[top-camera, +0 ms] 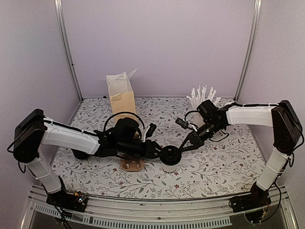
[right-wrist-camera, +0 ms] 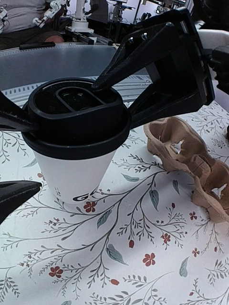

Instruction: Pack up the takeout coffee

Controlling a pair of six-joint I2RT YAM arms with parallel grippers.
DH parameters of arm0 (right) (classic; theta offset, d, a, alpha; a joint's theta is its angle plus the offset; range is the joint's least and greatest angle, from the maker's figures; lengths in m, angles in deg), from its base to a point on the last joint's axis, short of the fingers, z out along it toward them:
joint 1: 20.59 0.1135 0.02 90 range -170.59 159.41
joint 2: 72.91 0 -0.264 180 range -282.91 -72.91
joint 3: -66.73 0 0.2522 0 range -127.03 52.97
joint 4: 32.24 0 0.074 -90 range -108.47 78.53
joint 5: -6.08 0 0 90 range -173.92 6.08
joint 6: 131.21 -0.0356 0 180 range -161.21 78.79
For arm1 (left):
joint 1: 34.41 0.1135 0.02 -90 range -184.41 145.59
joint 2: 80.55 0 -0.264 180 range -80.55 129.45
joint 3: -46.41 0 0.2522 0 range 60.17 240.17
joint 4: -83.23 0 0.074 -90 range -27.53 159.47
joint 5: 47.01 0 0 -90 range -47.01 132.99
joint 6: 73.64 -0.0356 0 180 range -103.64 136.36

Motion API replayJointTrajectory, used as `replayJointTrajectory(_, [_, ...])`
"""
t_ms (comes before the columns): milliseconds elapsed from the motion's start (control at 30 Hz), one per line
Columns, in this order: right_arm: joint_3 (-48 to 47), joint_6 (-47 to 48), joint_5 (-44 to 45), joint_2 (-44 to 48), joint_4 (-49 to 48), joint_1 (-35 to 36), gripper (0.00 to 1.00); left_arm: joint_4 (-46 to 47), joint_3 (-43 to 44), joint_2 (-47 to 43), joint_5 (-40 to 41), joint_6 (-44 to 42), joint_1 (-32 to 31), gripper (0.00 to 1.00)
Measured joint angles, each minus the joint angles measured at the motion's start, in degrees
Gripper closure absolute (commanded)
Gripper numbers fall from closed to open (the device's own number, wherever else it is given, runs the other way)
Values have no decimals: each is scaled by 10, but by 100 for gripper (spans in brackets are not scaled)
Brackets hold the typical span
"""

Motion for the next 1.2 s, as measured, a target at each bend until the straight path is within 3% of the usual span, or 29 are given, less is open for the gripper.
replayJointTrajectory(133, [-5,-5,-24,-19,5,-5,76,2,0,3,-5,14,5,63])
replayJointTrajectory(433, [-18,-23,-68,-55,23,-11,76,67,-29,23,-49,65,26,63])
replayJointTrajectory(633, [-25,-17,-66,-54,37,-11,70,67,-27,17,-50,58,27,59])
replayJointTrajectory(900, [-23,12,-17,7,45,-1,57,-23,7,-7,22,5,17,49])
replayJointTrajectory(1200, [-23,34,-23,44,51,0,53,-72,36,-16,72,-26,2,41])
